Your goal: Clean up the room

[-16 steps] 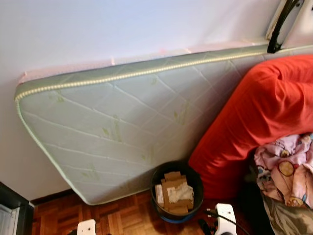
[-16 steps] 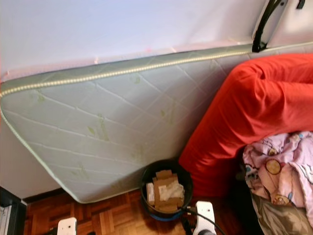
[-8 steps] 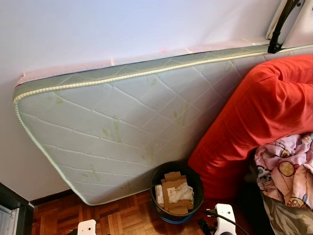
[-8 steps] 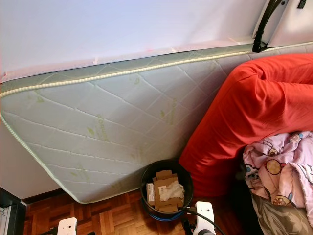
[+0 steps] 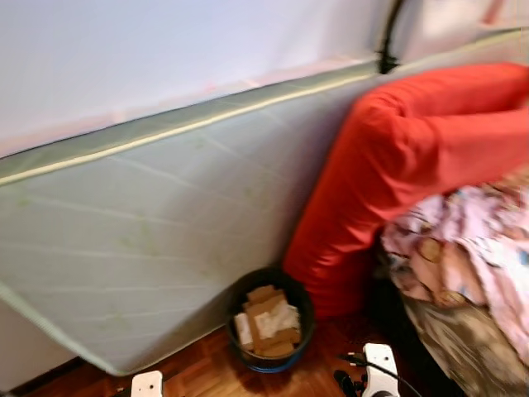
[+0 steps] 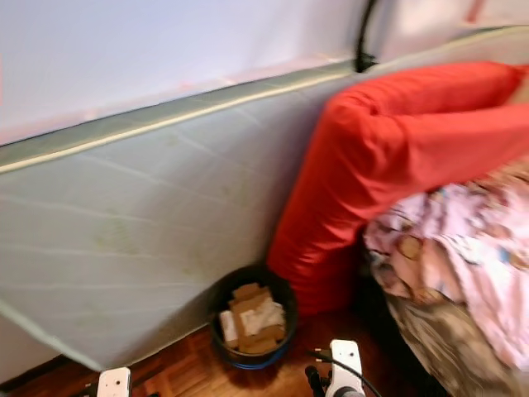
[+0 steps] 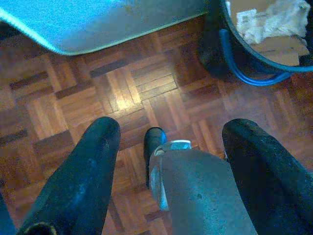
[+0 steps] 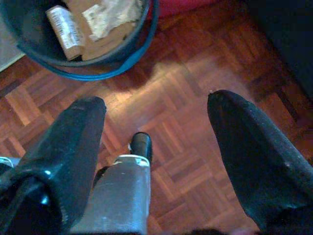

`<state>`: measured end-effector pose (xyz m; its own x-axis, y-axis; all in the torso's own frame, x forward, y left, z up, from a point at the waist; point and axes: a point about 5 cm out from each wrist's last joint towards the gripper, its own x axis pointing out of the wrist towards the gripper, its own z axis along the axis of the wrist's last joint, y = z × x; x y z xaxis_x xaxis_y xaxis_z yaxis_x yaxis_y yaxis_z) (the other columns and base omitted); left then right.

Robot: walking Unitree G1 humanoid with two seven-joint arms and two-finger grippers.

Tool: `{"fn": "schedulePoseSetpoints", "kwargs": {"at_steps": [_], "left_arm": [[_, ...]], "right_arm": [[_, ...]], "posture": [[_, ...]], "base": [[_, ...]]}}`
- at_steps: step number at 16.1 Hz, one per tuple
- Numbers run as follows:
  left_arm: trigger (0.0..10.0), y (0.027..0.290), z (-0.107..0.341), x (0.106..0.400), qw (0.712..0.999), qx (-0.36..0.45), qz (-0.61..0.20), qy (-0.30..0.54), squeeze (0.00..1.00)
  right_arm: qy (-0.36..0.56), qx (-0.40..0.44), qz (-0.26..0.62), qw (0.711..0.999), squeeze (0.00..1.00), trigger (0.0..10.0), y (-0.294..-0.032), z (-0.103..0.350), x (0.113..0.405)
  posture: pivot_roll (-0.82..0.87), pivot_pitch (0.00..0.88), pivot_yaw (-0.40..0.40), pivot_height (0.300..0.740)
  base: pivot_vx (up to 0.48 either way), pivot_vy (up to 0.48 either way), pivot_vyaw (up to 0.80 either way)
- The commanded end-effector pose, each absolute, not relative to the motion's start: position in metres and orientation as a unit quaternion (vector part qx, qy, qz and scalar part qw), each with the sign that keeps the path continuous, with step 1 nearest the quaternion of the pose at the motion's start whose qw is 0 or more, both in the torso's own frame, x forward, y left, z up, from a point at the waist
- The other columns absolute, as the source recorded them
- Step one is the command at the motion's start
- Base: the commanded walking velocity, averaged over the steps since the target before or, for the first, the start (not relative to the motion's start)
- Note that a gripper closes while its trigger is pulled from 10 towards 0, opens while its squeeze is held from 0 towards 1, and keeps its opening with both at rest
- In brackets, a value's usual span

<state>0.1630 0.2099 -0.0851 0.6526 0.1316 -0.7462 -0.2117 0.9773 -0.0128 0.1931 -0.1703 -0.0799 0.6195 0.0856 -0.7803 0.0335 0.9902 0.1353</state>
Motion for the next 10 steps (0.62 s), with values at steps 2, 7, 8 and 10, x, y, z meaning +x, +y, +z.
{"fn": "schedulePoseSetpoints", "kwargs": {"at_steps": [2, 7, 8, 10], "left_arm": [[10.0, 0.2111, -0.0861, 0.1611, 0.905, -0.033, 0.089, 0.415, 0.00], [10.0, 0.2110, -0.0865, 0.1608, 0.903, -0.035, 0.092, 0.417, 0.00], [10.0, 0.2113, -0.0865, 0.1606, 0.903, -0.034, 0.092, 0.418, 0.00], [10.0, 0.2087, -0.0848, 0.1643, 0.908, -0.034, 0.090, 0.408, 0.00]], "right_arm": [[0.443, 0.066, 0.014, 0.894, 0.00, 10.0, -0.1713, -0.0809, 0.1916], [0.443, 0.064, 0.011, 0.894, 0.00, 10.0, -0.1721, -0.0807, 0.1918], [0.443, 0.064, 0.011, 0.894, 0.00, 10.0, -0.1719, -0.0808, 0.1917], [0.444, 0.065, 0.011, 0.894, 0.00, 10.0, -0.1712, -0.0810, 0.1916]], "posture": [[0.09, 0.092, -0.068, 0.740], [0.07, 0.103, -0.064, 0.740], [0.07, 0.104, -0.063, 0.740], [0.08, 0.104, -0.063, 0.740]], "base": [[0.000, -0.441, -0.76], [0.000, -0.192, -0.76], [0.000, 0.000, -0.76], [0.000, 0.000, -0.76]]}}
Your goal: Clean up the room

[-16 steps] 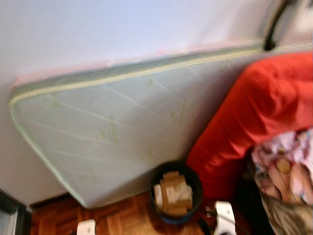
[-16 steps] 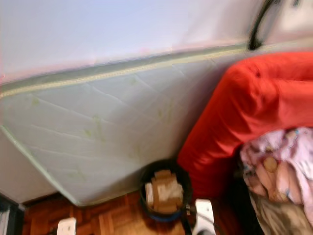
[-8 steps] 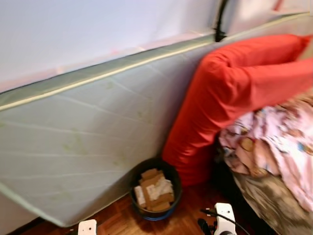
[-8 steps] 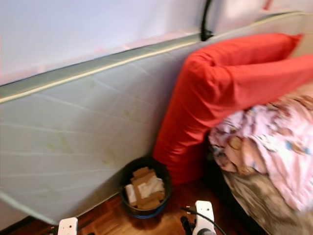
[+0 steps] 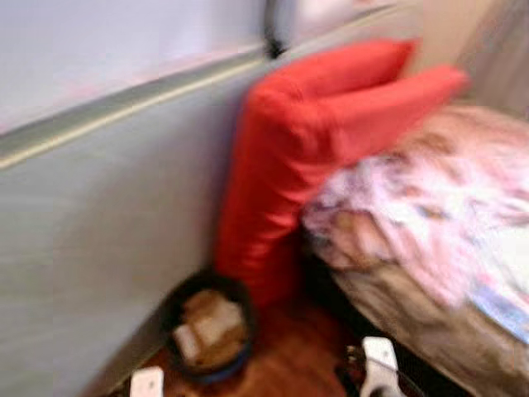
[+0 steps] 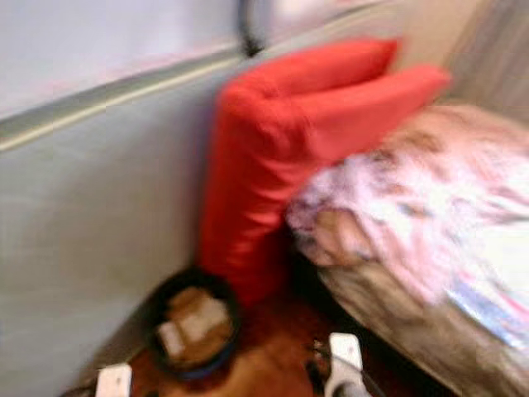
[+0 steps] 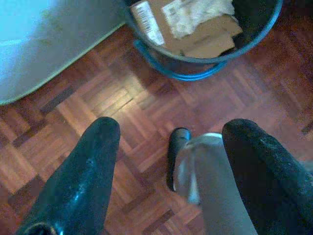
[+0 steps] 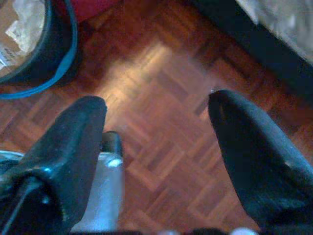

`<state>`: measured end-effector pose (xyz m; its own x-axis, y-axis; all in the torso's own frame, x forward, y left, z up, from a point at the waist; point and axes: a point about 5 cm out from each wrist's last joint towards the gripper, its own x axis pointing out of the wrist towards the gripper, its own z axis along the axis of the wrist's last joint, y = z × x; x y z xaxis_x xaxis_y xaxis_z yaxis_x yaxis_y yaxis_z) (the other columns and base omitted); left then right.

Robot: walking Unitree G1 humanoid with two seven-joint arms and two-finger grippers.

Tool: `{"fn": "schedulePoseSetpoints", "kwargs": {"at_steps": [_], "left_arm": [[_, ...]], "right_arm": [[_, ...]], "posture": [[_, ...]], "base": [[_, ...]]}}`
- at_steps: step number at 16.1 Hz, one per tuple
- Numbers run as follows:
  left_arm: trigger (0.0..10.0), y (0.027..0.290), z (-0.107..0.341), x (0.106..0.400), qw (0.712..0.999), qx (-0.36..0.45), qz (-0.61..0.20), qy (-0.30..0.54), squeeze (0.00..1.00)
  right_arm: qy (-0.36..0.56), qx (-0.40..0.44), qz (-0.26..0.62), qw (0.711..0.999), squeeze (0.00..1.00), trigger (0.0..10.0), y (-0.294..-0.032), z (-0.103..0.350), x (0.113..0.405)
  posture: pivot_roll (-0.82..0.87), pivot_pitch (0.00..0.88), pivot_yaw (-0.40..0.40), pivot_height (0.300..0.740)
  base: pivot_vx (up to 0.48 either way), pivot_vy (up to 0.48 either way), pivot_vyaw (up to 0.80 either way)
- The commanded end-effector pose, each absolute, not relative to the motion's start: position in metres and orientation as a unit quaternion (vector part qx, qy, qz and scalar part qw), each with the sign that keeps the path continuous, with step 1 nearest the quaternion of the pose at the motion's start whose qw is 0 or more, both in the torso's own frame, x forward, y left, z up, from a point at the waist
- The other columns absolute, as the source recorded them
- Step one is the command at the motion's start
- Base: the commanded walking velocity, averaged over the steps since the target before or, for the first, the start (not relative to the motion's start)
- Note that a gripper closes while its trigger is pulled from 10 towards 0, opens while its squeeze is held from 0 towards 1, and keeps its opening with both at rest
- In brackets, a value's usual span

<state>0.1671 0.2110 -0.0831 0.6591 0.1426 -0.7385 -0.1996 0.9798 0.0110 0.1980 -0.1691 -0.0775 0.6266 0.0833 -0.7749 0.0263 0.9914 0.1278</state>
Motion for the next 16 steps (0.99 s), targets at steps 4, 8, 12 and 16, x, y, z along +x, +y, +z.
{"fn": "schedulePoseSetpoints", "kwargs": {"at_steps": [4, 8, 12, 16], "left_arm": [[10.0, 0.209, -0.085, 0.162, 0.908, -0.034, 0.092, 0.408, 0.00], [10.0, 0.213, -0.089, 0.155, 0.898, -0.028, 0.094, 0.429, 0.00], [10.0, 0.209, -0.087, 0.159, 0.904, -0.030, 0.091, 0.417, 0.00], [10.0, 0.206, -0.086, 0.161, 0.907, -0.030, 0.086, 0.411, 0.00]], "right_arm": [[0.444, 0.064, 0.014, 0.894, 0.00, 10.0, -0.171, -0.081, 0.192], [0.438, 0.066, 0.018, 0.896, 0.00, 10.0, -0.171, -0.080, 0.193], [0.440, 0.063, 0.019, 0.895, 0.00, 10.0, -0.171, -0.080, 0.193], [0.441, 0.060, 0.019, 0.895, 0.00, 10.0, -0.172, -0.080, 0.192]], "posture": [[0.08, 0.106, -0.064, 0.740], [0.08, 0.107, -0.069, 0.740], [0.08, 0.104, -0.069, 0.740], [0.08, 0.091, -0.067, 0.740]], "base": [[0.000, 0.000, -0.76], [0.000, -0.069, -0.19], [0.000, -0.285, 0.00], [0.000, -0.293, 0.00]]}}
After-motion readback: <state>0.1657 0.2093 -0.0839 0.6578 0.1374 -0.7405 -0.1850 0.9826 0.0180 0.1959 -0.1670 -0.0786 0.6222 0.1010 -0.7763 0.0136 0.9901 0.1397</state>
